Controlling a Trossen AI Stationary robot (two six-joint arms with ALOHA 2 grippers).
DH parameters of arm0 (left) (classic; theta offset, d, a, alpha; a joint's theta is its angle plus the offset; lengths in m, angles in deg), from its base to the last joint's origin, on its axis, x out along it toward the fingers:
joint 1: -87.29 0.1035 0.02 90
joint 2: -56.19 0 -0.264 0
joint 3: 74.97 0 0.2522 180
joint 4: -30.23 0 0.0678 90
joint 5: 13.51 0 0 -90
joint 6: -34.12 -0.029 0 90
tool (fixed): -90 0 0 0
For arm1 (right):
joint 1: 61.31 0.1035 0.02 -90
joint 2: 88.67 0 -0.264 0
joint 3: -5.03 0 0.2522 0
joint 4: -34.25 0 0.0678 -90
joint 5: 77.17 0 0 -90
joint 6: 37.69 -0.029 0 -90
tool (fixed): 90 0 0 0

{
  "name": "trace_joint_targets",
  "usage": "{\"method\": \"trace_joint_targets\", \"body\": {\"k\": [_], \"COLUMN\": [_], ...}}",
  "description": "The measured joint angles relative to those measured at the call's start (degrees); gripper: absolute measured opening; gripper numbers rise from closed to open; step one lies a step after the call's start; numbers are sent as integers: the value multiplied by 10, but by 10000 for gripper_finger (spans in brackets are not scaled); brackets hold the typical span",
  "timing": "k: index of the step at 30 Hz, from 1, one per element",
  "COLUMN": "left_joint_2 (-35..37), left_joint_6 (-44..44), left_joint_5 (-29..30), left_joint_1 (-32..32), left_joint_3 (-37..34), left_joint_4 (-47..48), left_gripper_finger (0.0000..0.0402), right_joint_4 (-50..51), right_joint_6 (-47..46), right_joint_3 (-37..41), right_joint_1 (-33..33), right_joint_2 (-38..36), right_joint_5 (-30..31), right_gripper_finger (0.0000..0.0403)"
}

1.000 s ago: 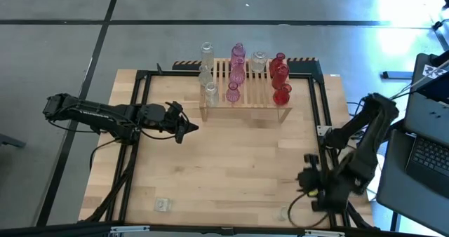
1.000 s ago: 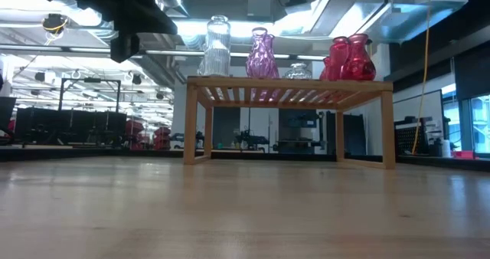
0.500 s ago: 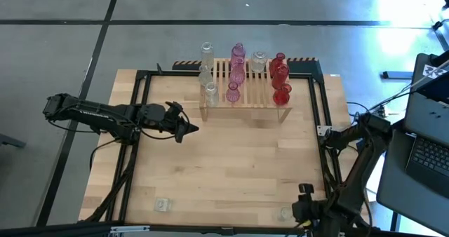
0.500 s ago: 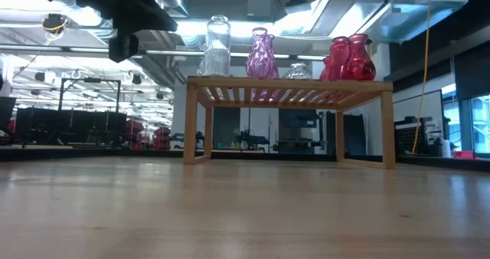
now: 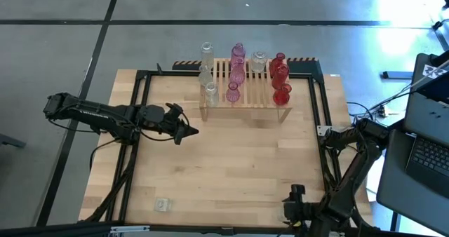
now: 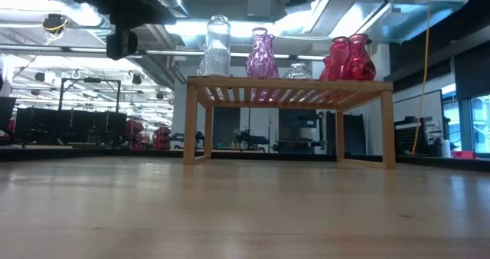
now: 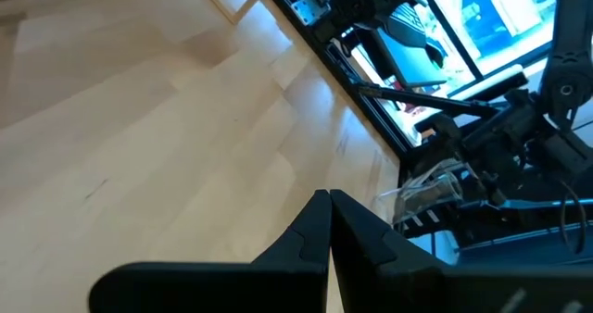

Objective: Sort vases onto shelf
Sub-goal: Put the transparent vase on the shelf aligned with the other transparent vase

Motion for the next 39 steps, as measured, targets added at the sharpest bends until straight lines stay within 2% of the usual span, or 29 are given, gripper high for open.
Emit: {"method": "trace_joint_targets", "body": {"k": [3, 11, 19, 23, 30, 35, 39], "left_joint_2": [0, 0, 0, 0, 0, 0, 0], "left_joint_6": [0, 0, 0, 9, 13, 13, 13], "left_joint_5": [0, 7, 9, 9, 9, 9, 3], "left_joint_1": [-3, -3, -3, -3, -3, -3, -3], "left_joint_3": [0, 0, 0, 0, 0, 0, 0], "left_joint_4": [0, -3, -3, -3, -4, -12, -13], "left_gripper_finger": [0, 0, 0, 0, 0, 0, 0], "right_joint_4": [2, -2, -79, -87, -80, -61, -17], "right_joint_6": [0, 1, 16, 41, 132, 211, 218], "right_joint_3": [0, 5, 50, 57, 57, 58, 58], "right_joint_1": [-1, -1, -17, -37, -102, -156, -185], "right_joint_2": [0, 3, 3, 3, -2, -33, -76], "right_joint_5": [48, 68, 88, 92, 97, 104, 144], "right_gripper_finger": [290, 259, 203, 168, 168, 168, 168]}}
